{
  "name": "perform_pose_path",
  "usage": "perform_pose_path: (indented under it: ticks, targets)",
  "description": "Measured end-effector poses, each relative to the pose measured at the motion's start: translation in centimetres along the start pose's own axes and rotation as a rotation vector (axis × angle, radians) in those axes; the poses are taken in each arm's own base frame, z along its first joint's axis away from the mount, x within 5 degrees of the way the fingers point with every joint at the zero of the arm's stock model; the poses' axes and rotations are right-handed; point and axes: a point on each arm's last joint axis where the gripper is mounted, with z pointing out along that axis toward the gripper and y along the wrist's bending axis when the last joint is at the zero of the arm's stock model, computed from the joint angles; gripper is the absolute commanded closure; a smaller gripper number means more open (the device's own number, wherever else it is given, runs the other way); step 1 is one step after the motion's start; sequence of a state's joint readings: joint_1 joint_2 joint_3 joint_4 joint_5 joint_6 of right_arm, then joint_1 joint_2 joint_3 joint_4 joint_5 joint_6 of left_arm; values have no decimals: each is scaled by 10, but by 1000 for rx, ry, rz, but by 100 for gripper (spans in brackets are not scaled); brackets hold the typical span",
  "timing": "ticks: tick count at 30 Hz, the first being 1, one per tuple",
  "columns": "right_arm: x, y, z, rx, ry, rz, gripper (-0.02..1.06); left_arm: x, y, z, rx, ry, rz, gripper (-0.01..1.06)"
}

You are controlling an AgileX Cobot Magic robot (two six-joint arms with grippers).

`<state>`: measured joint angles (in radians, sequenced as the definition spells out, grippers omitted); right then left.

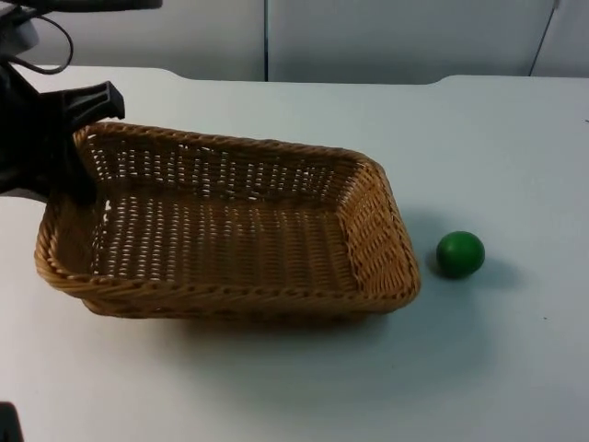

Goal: Pick up the basket with the left hand and place the ball into the basket with the right hand.

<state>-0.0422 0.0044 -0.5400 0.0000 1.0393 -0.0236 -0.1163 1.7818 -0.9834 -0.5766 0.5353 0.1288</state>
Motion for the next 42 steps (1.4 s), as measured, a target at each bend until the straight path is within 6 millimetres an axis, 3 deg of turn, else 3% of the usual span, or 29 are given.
perform_pose_path:
  ticks: [20, 24, 31, 42]
  targets:
    - [0, 0, 0, 0, 0, 0, 105, -2, -3, -3, 127, 14, -22, 105]
    - [0, 0, 0, 0, 0, 0, 105, -3, -1, -8, 132, 11, -23, 105]
    - [0, 0, 0, 0, 0, 0, 105, -12, 7, -34, 149, -63, -54, 105]
    - [0, 0, 0, 0, 0, 0, 105, -11, 6, -35, 153, -56, -52, 105]
